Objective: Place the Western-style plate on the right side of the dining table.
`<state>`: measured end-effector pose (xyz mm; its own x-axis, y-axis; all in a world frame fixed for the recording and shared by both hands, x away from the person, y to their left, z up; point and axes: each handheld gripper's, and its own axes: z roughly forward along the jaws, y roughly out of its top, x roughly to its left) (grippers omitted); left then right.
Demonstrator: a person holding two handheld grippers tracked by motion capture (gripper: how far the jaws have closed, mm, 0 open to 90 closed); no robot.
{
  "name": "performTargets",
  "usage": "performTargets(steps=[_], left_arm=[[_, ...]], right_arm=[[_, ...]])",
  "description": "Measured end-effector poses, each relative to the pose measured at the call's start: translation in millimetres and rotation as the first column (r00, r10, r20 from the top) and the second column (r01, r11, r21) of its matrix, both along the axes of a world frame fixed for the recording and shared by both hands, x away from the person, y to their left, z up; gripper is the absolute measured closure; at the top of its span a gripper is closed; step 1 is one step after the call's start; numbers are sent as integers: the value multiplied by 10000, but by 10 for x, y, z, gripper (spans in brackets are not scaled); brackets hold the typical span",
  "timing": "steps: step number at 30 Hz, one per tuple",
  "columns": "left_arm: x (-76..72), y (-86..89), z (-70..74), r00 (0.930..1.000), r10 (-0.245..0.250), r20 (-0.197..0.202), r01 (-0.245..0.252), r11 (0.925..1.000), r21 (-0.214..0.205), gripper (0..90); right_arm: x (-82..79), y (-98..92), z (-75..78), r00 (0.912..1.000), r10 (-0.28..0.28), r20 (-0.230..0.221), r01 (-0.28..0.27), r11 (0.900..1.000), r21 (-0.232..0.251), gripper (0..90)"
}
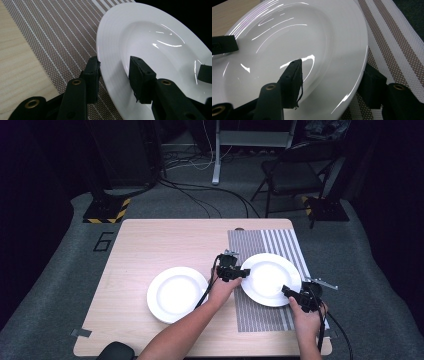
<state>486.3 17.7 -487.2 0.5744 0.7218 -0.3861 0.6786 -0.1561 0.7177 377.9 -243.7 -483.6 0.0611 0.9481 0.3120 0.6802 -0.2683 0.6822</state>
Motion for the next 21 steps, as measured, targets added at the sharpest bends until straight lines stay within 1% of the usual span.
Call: performTargets(steps=[3,5,10,13,17,21], left_arm=[[25,-7,-28,10000,77,28,-77,10000,20,612],[40,-4,-43,10000,37,60,-37,10000,36,612],[74,-11,-89,10000,53,65,-54,10000,75,612],[100,-23,-136,9999,104,-51,-103,9998,155,612],[116,-22,-160,9999,79,-112,-76,9997,224,611],[124,-36,-167,9999,124,-23,-123,9995,294,611]], right_arm=[[38,14,-28,10000,-19,-93,18,9999,-107,417],[57,12,-45,9999,0,-170,-2,9999,-119,417],[86,6,-75,9999,-6,-149,4,9999,-135,419],[123,4,-106,9998,15,-212,-18,9999,-127,419],[138,1,-121,9998,55,-203,-59,9998,-204,425],[163,8,-150,9997,84,-222,-91,9993,-357,424]])
